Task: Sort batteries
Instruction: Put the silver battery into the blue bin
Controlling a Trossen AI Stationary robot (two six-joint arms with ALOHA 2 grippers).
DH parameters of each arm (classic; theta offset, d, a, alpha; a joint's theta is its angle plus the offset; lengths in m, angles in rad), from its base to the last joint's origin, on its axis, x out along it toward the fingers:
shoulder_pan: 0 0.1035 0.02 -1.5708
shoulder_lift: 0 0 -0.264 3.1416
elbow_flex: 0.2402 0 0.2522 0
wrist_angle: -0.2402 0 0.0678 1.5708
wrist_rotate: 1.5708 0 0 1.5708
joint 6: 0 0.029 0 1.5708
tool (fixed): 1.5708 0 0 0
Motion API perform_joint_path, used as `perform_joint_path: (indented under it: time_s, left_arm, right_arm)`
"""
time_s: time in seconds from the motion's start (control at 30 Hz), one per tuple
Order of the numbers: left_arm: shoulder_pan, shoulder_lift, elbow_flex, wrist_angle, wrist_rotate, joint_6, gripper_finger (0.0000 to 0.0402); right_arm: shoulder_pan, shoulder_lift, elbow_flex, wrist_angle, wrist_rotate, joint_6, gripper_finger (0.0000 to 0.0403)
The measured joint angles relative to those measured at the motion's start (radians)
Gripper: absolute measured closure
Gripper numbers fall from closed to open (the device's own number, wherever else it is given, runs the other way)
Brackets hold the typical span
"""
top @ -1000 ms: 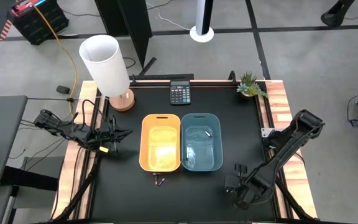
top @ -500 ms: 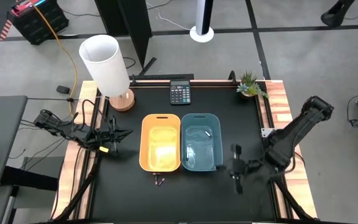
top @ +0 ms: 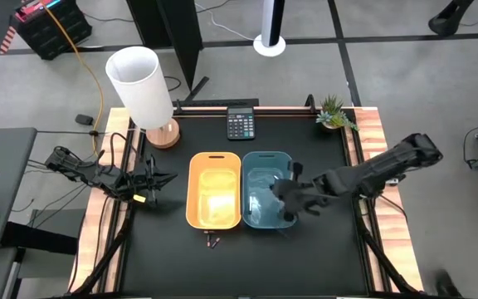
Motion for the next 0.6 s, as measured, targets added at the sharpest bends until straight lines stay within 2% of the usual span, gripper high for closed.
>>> perform_joint_path:
  time_s: [0.1,0.2,0.47,0.6]
  left_arm:
    - [0.0,0.0,0.0,-0.007,0.0,-0.001,0.0401]
    - [0.0,0.0,0.0,-0.017,0.0,-0.001,0.0401]
    - [0.0,0.0,0.002,-0.04,0.0,-0.001,0.0401]
    - [0.0,0.0,0.002,-0.04,0.0,0.003,0.0401]
  right_arm:
    - [-0.055,0.044,0.0,0.009,-0.049,-0.023,0.0398]
    - [-0.092,0.079,0.0,0.018,-0.071,-0.041,0.0375]
    - [-0.156,0.103,0.0,0.035,-0.075,-0.072,0.026]
    - [-0.162,0.08,0.0,0.061,-0.076,-0.104,0.0218]
